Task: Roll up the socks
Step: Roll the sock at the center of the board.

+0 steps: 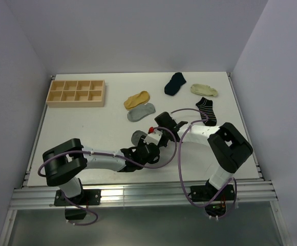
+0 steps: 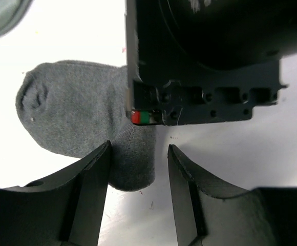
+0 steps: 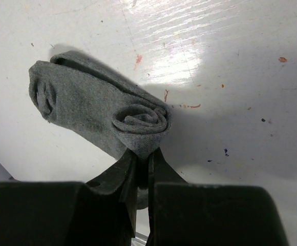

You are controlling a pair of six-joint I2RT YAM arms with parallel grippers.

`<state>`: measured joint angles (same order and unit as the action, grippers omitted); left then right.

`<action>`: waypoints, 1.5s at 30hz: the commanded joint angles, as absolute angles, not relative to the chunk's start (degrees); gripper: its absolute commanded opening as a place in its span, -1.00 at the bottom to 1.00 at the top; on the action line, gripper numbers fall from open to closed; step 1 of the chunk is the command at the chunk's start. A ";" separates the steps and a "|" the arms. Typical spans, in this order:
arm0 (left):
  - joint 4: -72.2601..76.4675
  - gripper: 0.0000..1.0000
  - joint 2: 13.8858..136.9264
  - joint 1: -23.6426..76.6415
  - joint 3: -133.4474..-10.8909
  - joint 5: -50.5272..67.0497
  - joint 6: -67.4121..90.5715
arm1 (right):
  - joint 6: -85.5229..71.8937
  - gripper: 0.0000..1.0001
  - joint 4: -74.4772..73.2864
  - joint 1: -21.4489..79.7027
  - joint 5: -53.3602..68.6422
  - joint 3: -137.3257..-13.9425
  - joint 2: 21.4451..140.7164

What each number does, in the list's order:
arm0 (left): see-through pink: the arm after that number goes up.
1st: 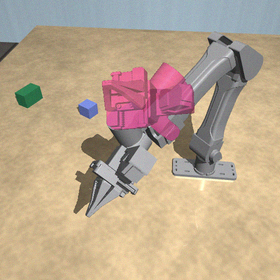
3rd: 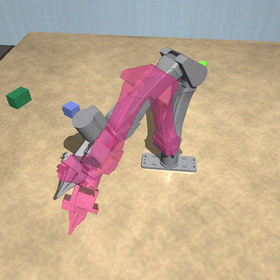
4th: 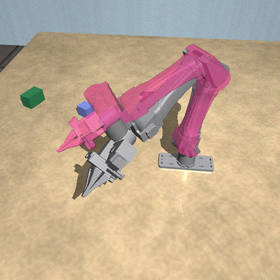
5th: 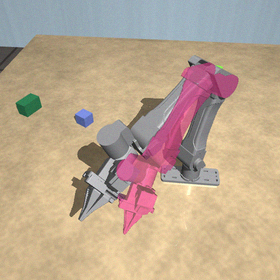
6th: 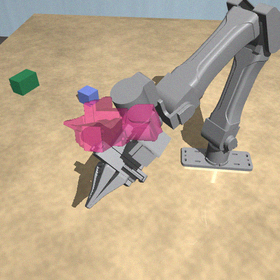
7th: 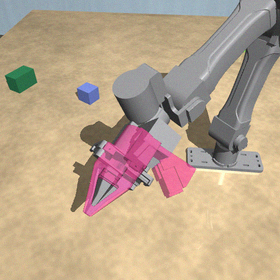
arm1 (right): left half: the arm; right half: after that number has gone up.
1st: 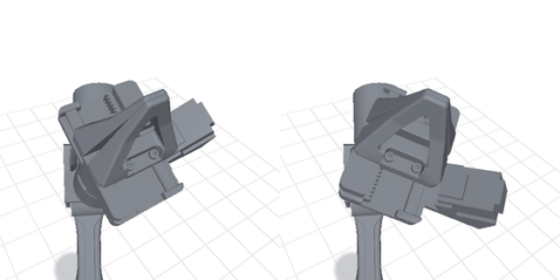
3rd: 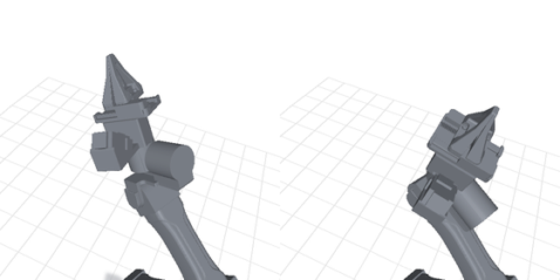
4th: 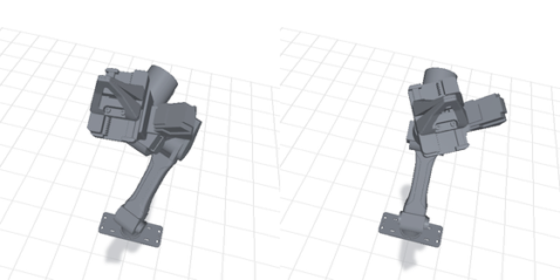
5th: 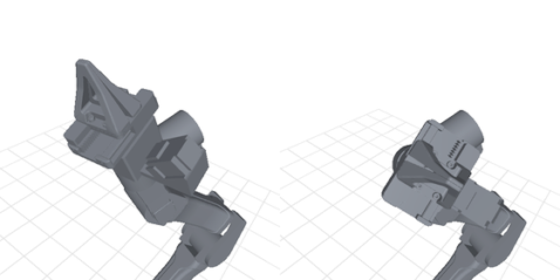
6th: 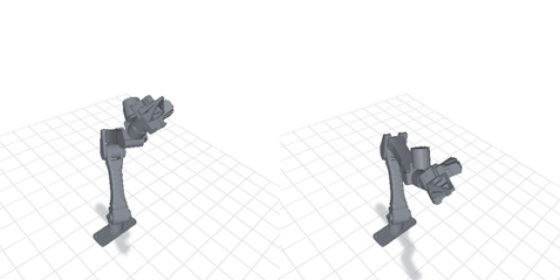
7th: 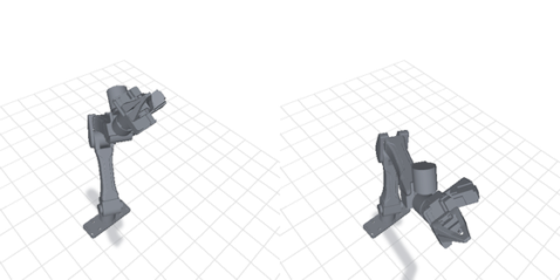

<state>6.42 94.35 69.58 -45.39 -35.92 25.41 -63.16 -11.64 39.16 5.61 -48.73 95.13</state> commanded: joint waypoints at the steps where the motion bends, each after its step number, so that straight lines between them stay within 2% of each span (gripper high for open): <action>1: 7.82 0.04 96.76 69.96 -47.20 -36.74 24.26 | -62.75 -1.00 -14.41 39.20 5.45 -49.66 96.94; 10: 7.30 -0.01 100.19 70.05 -47.55 -34.54 25.66 | -63.10 -1.00 -14.94 39.11 6.06 -50.18 97.38; 13: 6.77 -0.19 101.51 70.14 -47.90 -34.45 26.45 | -63.28 -1.00 -14.59 39.11 6.42 -50.27 97.38; 14: 6.51 -0.34 101.69 70.14 -47.99 -34.54 27.06 | -63.19 -1.00 -14.59 39.11 6.59 -50.27 97.38; 16: 6.33 -0.51 101.52 70.14 -47.73 -34.11 27.51 | -63.19 -1.00 -13.98 39.11 6.68 -50.10 96.86; 17: 6.50 -0.67 101.25 70.14 -47.38 -33.67 27.94 | -63.11 -1.00 -13.54 39.11 6.77 -49.66 96.51; 18: 6.76 -0.73 100.47 70.14 -46.68 -33.23 28.30 | -63.19 -1.00 -13.19 39.11 6.77 -49.31 96.16; 21: 7.03 -0.98 98.45 69.44 -45.53 -30.59 30.23 | -63.19 -0.80 -10.38 39.02 6.59 -47.64 94.14; 22: 7.38 -0.99 97.83 68.74 -45.09 -29.37 30.67 | -63.28 -0.64 -9.68 39.02 6.59 -46.59 92.83; 25: 9.66 -0.99 94.67 66.11 -42.55 -22.78 32.86 | -63.63 -0.38 -7.56 38.67 5.98 -44.48 90.28; 27: 10.72 -0.99 92.47 63.13 -40.52 -16.72 34.27 | -63.90 -0.30 -6.07 38.41 5.10 -43.42 88.69; 33: 14.85 -0.99 89.74 56.17 -37.10 -1.71 38.66 | -66.00 -0.22 -1.07 37.44 2.46 -38.24 82.80; 37: 18.54 -0.99 90.00 50.29 -35.33 7.52 43.49 | -66.80 -0.04 2.63 37.27 1.41 -34.90 80.16; 42: 20.30 -0.99 92.11 45.62 -36.03 14.93 47.19 | -66.80 0.08 4.48 37.27 0.88 -33.58 80.59; 45: 19.51 -0.99 93.51 44.30 -37.53 17.75 48.34 | -67.50 0.09 5.88 37.26 1.49 -33.05 81.56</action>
